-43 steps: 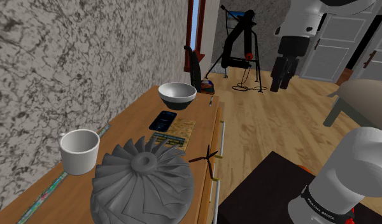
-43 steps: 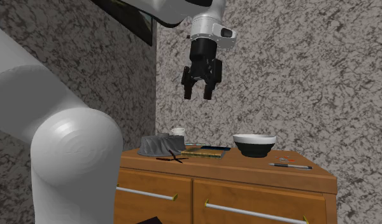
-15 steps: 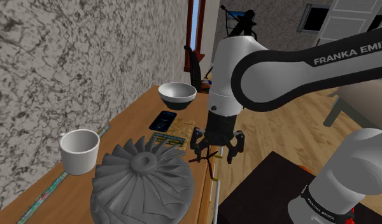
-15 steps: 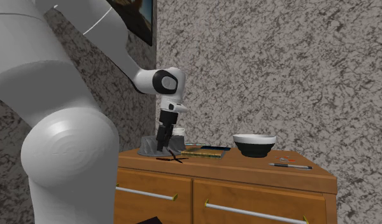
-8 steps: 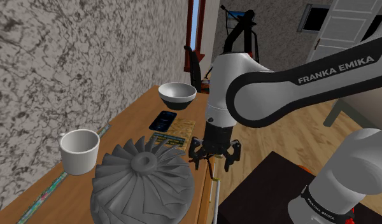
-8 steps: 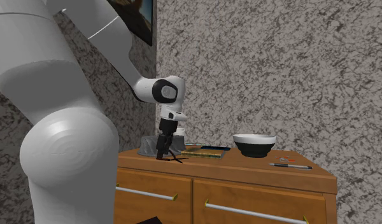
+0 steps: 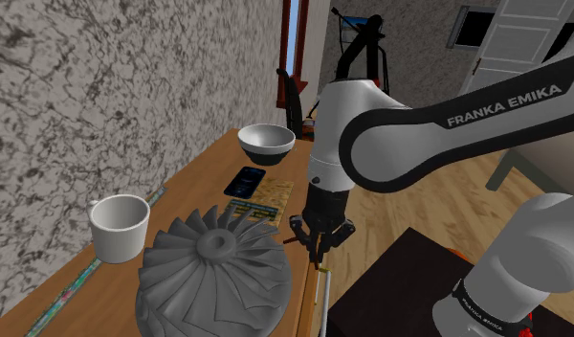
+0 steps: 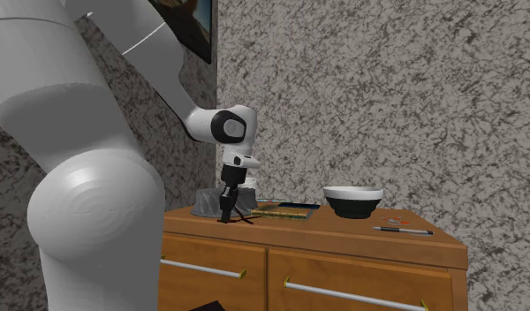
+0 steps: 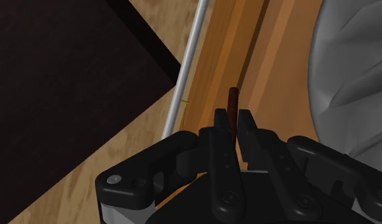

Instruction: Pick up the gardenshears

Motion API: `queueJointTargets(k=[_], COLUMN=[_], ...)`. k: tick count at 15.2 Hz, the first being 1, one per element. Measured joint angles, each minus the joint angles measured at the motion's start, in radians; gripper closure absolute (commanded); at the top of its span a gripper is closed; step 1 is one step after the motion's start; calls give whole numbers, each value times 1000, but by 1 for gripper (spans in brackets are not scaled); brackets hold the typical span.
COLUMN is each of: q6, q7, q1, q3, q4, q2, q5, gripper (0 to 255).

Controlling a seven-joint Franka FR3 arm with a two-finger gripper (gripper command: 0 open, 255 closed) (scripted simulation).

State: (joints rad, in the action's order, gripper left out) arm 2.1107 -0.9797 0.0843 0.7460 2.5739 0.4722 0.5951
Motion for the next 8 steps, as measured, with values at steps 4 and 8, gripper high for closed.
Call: queueJointTargets(k=[4, 8], q6=[-23, -81], q7=[-1, -9], q1=[-4, -6], q3=[-9, -32], q4=[-3, -32], q2=[14, 43], q5=[-2, -12], gripper=[255, 255])
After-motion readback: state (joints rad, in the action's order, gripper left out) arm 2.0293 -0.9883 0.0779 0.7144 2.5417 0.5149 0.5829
